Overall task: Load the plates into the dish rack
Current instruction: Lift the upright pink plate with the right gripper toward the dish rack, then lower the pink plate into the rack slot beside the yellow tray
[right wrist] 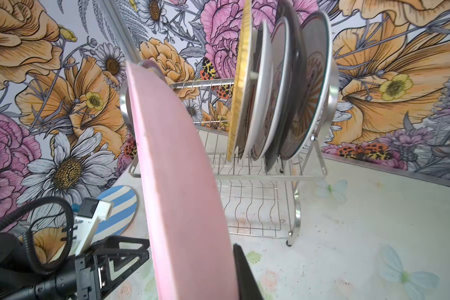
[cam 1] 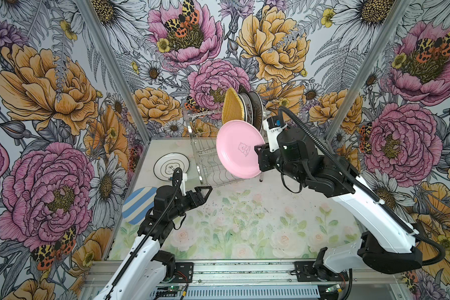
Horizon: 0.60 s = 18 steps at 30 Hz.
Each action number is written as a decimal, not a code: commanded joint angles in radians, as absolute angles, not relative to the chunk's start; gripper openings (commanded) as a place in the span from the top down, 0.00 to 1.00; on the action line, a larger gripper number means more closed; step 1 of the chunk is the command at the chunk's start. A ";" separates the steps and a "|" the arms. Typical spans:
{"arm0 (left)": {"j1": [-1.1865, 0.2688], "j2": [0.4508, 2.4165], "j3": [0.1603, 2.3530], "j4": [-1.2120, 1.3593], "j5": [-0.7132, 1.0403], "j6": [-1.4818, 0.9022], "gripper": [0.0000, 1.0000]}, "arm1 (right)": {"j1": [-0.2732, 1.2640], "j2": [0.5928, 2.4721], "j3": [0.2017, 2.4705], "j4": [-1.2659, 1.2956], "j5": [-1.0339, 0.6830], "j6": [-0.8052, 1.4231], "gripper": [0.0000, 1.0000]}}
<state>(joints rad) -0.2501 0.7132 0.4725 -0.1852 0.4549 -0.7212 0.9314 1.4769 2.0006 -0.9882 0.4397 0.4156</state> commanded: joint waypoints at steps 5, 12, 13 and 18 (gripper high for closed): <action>-0.247 0.685 0.491 -0.208 0.419 -0.697 0.06 | 0.945 1.708 2.352 -0.969 0.702 0.314 1.00; -0.250 0.664 0.483 -0.216 0.412 -0.704 0.05 | 0.947 1.929 2.600 -0.940 0.836 0.229 1.00; -0.251 0.663 0.482 -0.218 0.410 -0.704 0.05 | 0.949 1.952 2.617 -0.928 0.847 0.220 1.00; -0.250 0.661 0.485 -0.226 0.411 -0.699 0.04 | 0.948 2.025 2.624 -0.813 0.901 0.170 1.00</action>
<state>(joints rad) -0.2504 0.6739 0.4725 -0.2146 0.4332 -0.7216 0.9424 2.0010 2.5912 -0.9199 0.8242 0.2195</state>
